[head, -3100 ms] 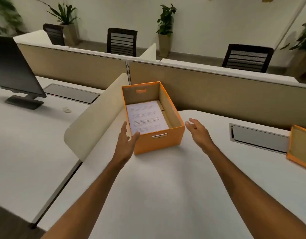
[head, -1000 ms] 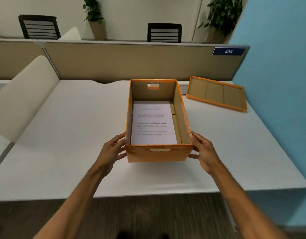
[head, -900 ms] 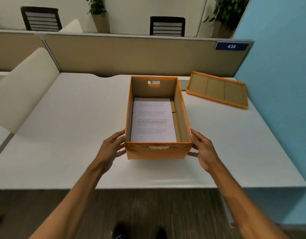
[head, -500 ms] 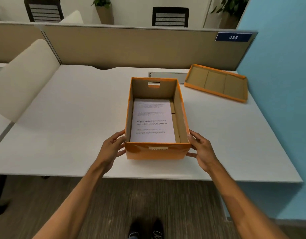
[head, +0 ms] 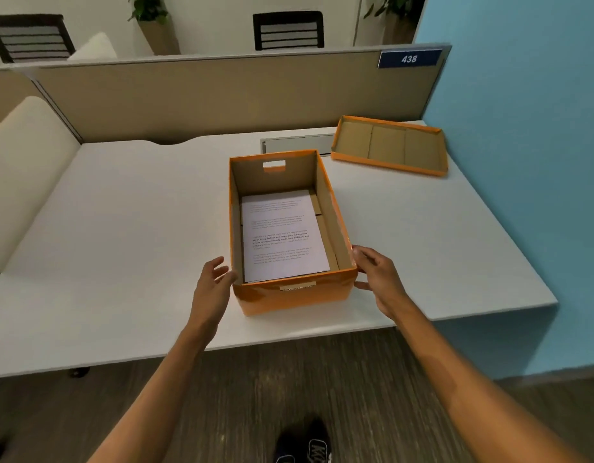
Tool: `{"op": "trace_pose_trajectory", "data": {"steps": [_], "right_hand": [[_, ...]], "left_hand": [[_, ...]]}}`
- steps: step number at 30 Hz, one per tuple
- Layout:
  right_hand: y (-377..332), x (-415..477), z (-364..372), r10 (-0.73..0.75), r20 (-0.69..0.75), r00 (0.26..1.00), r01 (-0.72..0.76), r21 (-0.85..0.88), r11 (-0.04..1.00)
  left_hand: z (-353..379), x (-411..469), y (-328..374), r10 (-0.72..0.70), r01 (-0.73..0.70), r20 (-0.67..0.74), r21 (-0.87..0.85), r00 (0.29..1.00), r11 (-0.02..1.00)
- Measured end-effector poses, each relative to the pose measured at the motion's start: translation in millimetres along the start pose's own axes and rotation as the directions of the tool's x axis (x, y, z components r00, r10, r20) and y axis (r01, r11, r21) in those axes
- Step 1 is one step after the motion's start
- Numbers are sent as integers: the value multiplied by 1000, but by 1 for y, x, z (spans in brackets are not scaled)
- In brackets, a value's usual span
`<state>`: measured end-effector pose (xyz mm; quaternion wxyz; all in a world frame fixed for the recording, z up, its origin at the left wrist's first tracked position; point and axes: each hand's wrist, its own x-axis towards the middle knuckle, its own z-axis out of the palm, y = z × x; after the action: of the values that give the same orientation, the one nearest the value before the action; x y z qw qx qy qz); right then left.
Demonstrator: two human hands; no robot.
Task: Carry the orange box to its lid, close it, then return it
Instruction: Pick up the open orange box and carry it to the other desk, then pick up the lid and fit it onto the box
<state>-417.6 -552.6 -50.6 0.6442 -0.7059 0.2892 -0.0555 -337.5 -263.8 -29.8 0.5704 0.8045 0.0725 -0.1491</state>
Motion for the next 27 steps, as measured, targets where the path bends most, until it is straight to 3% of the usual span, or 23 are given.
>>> {"op": "trace_pose_trajectory", "data": {"steps": [4, 10, 14, 21, 27], "right_hand": [[-1, -6, -12, -45, -105, 993, 37, -76, 996], [-16, -19, -47, -131, -177, 975, 97, -189, 977], [-23, -18, -80, -197, -198, 960, 144, -255, 956], [-31, 15, -152, -269, -211, 940, 196, -311, 930], [-43, 66, -212, -309, -166, 936, 232, -369, 900]], "left_hand": [[11, -7, 20, 215, -188, -100, 229, 972, 955], [58, -19, 59, 555, -542, 41, 283, 831, 791], [103, -25, 81, 585, -607, 163, 193, 794, 771], [182, -17, 120, 584, -610, 236, 51, 777, 791], [251, 1, 152, 525, -554, 238, 68, 817, 830]]}}
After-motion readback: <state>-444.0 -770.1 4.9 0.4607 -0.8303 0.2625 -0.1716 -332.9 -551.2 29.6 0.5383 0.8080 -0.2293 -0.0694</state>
